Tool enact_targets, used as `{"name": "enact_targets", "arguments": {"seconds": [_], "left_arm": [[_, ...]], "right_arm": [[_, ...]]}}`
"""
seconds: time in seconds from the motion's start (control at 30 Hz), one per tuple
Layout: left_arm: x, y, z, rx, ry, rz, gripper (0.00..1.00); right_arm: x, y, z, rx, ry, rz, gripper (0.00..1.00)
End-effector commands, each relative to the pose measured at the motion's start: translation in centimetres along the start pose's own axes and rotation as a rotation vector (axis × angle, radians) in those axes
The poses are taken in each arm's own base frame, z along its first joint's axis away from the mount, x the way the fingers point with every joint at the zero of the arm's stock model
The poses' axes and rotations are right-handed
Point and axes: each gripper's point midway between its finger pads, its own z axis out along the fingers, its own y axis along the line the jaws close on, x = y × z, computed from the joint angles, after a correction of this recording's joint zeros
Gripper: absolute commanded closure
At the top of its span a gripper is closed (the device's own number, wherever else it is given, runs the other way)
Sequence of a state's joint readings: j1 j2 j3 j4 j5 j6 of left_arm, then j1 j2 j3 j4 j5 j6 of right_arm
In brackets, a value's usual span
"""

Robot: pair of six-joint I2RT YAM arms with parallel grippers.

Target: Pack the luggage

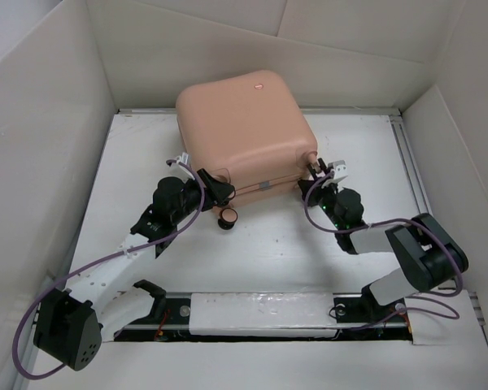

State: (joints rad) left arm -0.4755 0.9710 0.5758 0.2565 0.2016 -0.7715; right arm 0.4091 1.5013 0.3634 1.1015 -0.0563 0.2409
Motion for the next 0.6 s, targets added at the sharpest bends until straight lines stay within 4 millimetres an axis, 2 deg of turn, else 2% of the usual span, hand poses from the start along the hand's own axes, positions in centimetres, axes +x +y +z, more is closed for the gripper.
{"name": "enact_targets", "arguments": {"seconds": [0.0, 0.1, 0.13, 0.23, 0.27, 0.3, 0.33, 0.37, 0.43, 0.47, 0.5, 0.57], "left_arm": [[-3.9, -9.6, -2.9, 0.394, -0.142, 0.199, 1.00], [-3.9, -9.6, -2.9, 0.394, -0.142, 0.199, 1.00], [-3.9, -9.6, -2.9, 0.394, -0.142, 0.199, 1.00], [-3.9, -9.6, -2.7, 0.395, -0.143, 0.199, 1.00], [-3.8, -9.7, -2.7, 0.401, -0.134, 0.191, 1.00], [-3.9, -9.9, -2.8, 0.409, -0.142, 0.193, 1.00], [-3.6, -9.8, -2.6, 0.410, -0.126, 0.193, 1.00], [-3.6, -9.8, -2.6, 0.410, -0.124, 0.184, 1.00], [-3.7, -10.2, -2.5, 0.423, -0.123, 0.188, 1.00], [-3.7, -10.2, -2.5, 0.423, -0.123, 0.188, 1.00], [-3.6, -10.3, -2.6, 0.429, -0.116, 0.189, 1.00], [-3.7, -10.2, -2.5, 0.423, -0.123, 0.188, 1.00]], "right_arm": [[-6.0, 2.9, -0.1, -0.105, -0.236, 0.004, 1.00], [-5.9, 4.8, -1.0, -0.123, -0.249, 0.017, 1.00], [-6.0, 4.5, -1.0, -0.107, -0.253, 0.020, 1.00], [-4.0, 5.7, -1.0, -0.049, -0.202, 0.012, 1.00], [-3.2, 7.7, -1.1, -0.066, -0.179, 0.009, 1.00], [-3.1, 7.8, -0.5, -0.020, -0.177, 0.005, 1.00], [-1.5, 8.2, -0.1, -0.006, -0.133, -0.018, 1.00], [-0.6, 10.1, -0.1, -0.027, -0.114, -0.030, 1.00], [-0.3, 11.6, 0.8, -0.018, -0.111, -0.037, 1.00], [0.9, 12.0, 1.0, -0.013, -0.080, -0.063, 1.00], [1.2, 13.6, 0.6, -0.026, -0.074, -0.063, 1.00], [1.4, 12.8, 0.3, 0.065, -0.070, -0.080, 1.00]]}}
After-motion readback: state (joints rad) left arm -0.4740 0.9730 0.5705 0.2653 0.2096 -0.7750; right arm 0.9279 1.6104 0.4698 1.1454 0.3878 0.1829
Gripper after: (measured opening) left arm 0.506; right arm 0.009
